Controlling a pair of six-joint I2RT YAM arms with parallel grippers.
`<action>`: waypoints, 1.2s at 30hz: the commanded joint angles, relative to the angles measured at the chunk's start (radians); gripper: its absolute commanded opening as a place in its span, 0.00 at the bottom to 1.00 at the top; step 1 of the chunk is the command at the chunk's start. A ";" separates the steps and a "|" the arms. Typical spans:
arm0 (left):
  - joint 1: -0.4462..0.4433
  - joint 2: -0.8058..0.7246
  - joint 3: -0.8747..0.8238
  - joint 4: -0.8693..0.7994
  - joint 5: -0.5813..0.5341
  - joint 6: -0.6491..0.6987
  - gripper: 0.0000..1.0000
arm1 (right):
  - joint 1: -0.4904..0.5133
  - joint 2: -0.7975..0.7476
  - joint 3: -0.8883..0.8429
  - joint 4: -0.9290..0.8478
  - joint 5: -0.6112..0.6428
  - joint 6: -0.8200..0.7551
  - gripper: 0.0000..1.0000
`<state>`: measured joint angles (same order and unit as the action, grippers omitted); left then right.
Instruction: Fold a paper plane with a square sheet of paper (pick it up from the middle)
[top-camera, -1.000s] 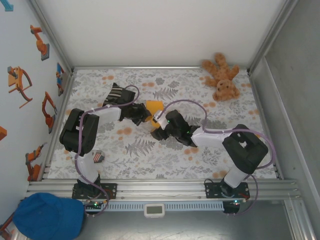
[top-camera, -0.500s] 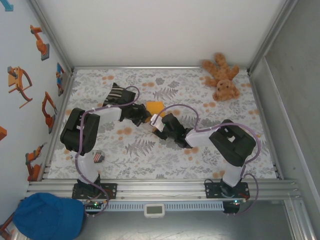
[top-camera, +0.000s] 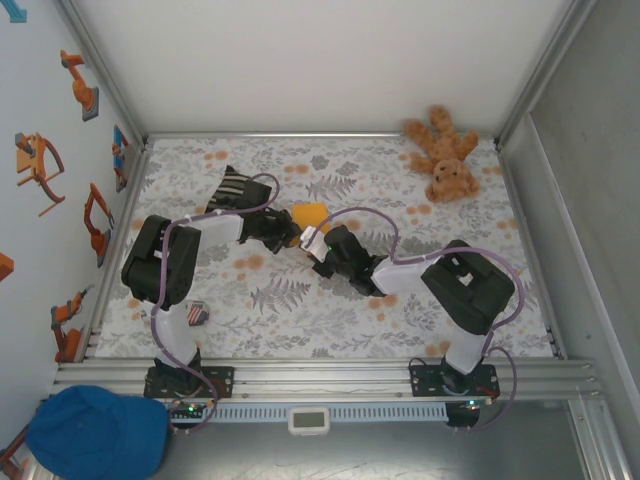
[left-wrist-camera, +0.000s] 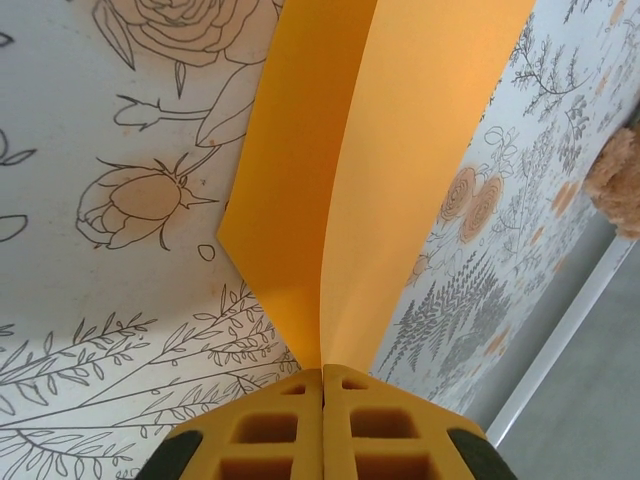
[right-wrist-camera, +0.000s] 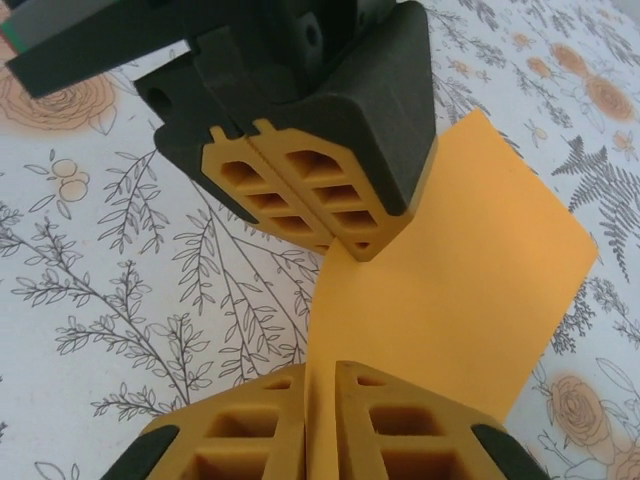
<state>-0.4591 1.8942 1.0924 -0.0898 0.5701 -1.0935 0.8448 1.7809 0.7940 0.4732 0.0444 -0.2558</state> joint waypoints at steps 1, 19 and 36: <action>0.014 -0.015 0.008 -0.047 0.012 0.018 0.15 | 0.002 -0.019 0.030 -0.034 -0.041 0.019 0.03; 0.022 -0.005 0.155 -0.144 -0.077 0.193 0.39 | -0.047 -0.023 0.072 -0.129 -0.396 0.420 0.00; -0.006 0.239 0.346 -0.410 -0.187 0.325 0.14 | -0.089 0.030 0.107 -0.216 -0.397 0.538 0.00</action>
<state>-0.4572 2.1044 1.4246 -0.4198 0.4126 -0.8093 0.7689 1.7840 0.8627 0.2985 -0.3725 0.2329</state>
